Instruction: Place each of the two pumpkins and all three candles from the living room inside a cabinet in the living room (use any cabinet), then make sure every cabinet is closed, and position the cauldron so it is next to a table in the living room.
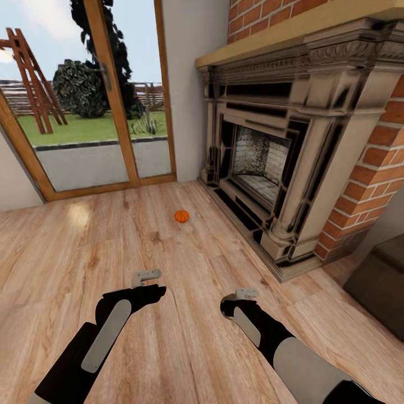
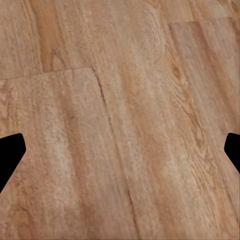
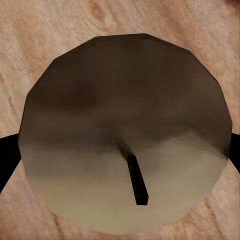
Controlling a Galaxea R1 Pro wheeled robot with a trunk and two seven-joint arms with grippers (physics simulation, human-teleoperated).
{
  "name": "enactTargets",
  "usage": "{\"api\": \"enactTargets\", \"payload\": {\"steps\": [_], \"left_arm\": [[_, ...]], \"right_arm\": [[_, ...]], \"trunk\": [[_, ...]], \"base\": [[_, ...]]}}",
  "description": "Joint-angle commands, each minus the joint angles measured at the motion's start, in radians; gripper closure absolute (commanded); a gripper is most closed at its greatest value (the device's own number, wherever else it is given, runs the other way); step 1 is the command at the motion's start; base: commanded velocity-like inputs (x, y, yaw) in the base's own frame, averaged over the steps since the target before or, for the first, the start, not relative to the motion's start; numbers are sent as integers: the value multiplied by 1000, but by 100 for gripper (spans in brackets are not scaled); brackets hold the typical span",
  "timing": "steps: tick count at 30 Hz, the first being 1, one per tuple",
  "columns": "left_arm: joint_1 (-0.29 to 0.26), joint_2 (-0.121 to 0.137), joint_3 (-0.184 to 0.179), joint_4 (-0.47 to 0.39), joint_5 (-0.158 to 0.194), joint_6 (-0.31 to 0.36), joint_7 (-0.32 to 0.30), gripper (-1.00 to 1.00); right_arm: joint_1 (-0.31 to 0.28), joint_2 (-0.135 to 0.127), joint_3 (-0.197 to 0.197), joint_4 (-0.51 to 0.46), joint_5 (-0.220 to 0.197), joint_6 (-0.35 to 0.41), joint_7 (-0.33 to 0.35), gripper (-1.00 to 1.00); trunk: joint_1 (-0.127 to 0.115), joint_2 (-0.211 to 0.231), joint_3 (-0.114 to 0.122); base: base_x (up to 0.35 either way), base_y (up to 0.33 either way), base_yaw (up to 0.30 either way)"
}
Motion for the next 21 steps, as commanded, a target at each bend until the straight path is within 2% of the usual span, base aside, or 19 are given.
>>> {"api": "enactTargets", "payload": {"steps": [1, 14, 21], "left_arm": [[-1, 1, -2, -1, 10, 1, 10, -100], [-1, 1, -2, -1, 10, 1, 10, -100], [-1, 1, -2, -1, 10, 0, 10, -100]], "right_arm": [[-1, 0, 7, -1, -12, 0, -9, 100], [-1, 0, 7, -1, -12, -4, -8, 100], [-1, 0, 7, -1, -12, -5, -8, 100]], "trunk": [[-4, 7, 1], [-54, 98, 38], [-81, 147, 60]], "base": [[0, 0, 0], [0, 0, -7], [-14, 0, -221]]}}
